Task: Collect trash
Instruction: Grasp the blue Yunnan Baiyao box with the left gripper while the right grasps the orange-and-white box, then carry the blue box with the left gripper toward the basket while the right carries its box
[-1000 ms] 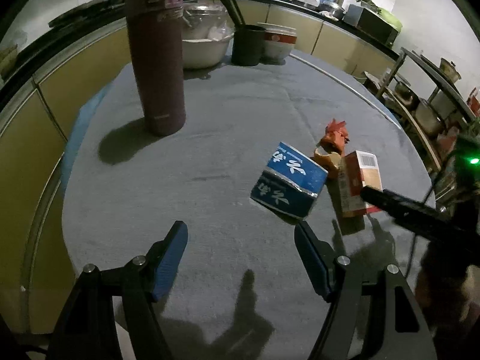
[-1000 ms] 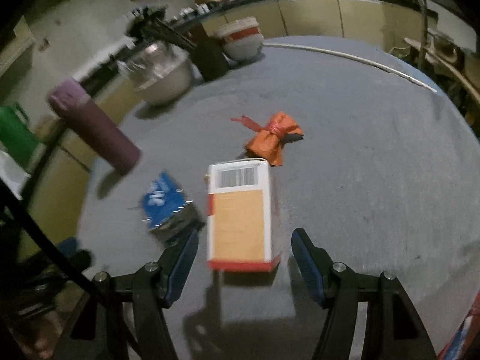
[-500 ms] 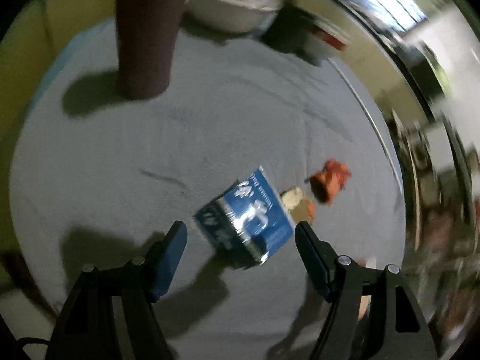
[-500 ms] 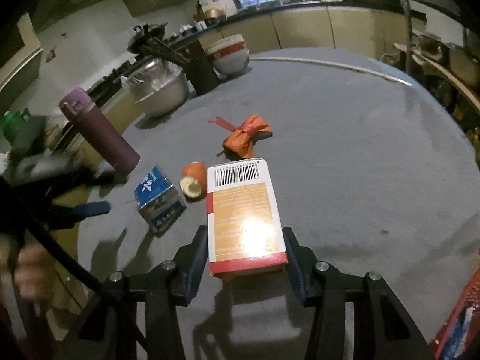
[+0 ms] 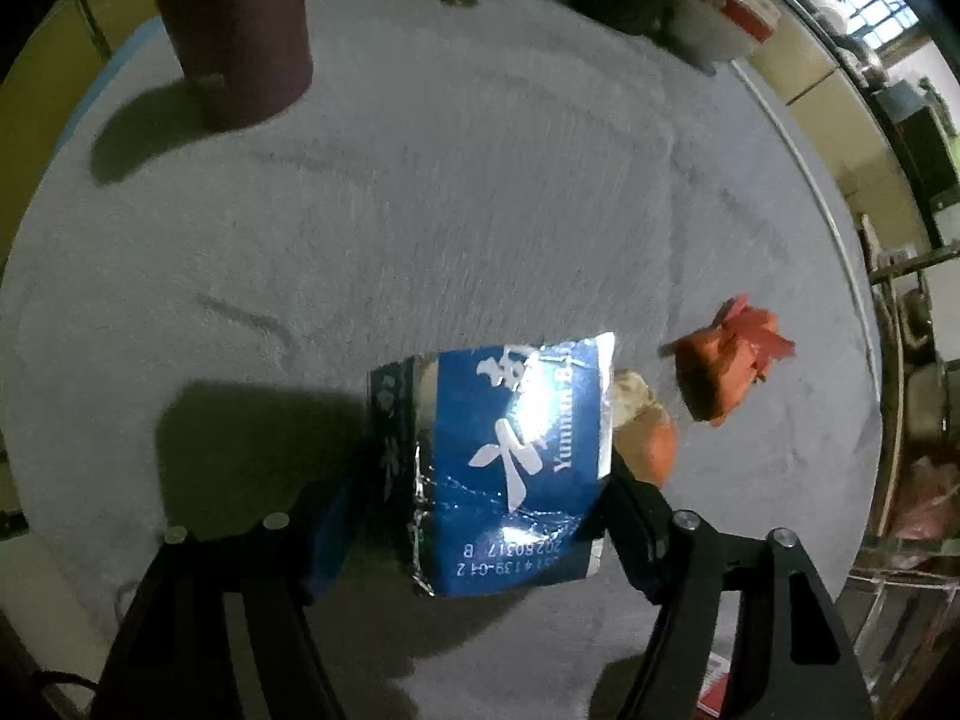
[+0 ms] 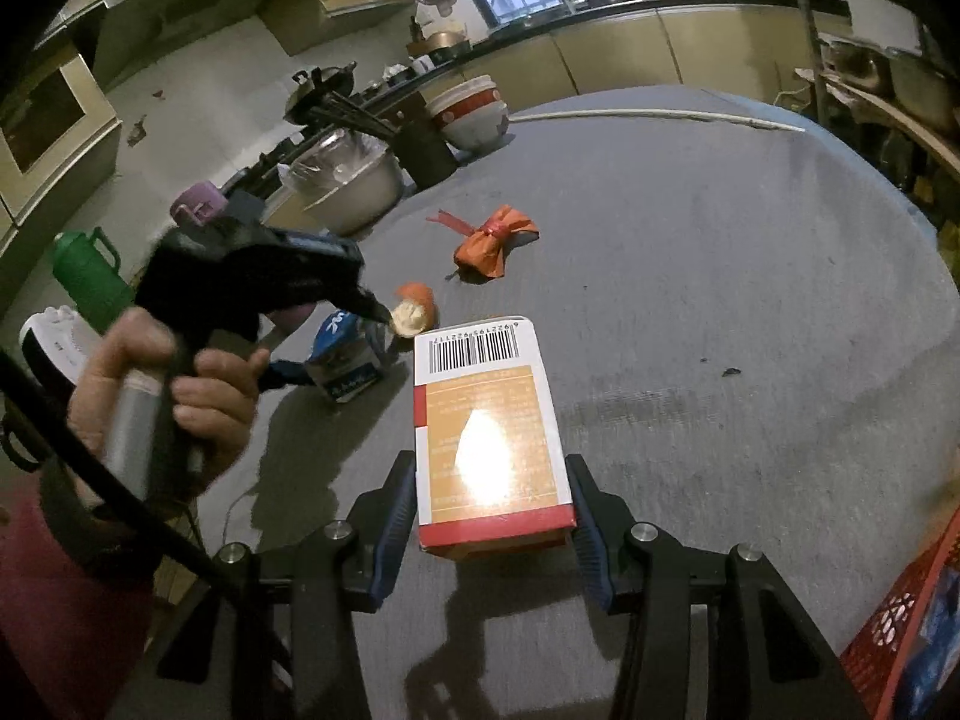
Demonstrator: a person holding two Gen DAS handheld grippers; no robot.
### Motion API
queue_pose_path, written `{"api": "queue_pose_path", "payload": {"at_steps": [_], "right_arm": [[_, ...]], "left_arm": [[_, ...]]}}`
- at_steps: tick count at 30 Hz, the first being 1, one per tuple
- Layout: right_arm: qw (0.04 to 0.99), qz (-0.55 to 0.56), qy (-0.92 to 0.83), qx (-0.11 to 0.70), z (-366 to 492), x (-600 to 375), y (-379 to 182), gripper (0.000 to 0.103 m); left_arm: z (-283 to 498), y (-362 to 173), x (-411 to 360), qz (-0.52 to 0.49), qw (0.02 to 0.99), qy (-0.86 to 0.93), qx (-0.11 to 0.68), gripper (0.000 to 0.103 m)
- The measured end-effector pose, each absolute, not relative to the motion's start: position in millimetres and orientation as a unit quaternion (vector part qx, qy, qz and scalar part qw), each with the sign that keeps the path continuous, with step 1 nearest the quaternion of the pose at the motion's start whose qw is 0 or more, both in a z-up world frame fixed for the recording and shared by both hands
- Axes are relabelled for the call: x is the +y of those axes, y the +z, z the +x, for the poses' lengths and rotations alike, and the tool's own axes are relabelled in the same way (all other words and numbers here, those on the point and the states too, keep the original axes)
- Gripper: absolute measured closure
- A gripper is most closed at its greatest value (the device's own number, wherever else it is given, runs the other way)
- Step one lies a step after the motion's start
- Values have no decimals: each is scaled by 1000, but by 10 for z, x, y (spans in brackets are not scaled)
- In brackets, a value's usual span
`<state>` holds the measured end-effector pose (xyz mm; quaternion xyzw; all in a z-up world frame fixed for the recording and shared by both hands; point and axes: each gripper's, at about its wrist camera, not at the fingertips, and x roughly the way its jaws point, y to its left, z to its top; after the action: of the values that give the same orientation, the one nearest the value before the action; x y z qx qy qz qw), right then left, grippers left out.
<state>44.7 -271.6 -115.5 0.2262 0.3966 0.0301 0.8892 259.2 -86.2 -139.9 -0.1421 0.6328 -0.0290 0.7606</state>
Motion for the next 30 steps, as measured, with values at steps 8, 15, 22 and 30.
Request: {"api": "queue_pose_path", "payload": {"at_steps": [8, 15, 22, 30], "right_arm": [[902, 245, 24, 356, 239, -2872, -997, 52], [908, 252, 8, 335, 64, -2933, -896, 52], [922, 243, -16, 302, -270, -3000, -664, 52], [937, 217, -31, 273, -631, -2944, -420, 52]], "left_arm": [[2222, -1243, -701, -139, 779, -70, 607, 37], [1542, -750, -900, -30, 838, -106, 534, 37], [923, -333, -1176, 75, 889, -127, 433, 37], [410, -65, -1196, 124, 908, -148, 372, 37]]}}
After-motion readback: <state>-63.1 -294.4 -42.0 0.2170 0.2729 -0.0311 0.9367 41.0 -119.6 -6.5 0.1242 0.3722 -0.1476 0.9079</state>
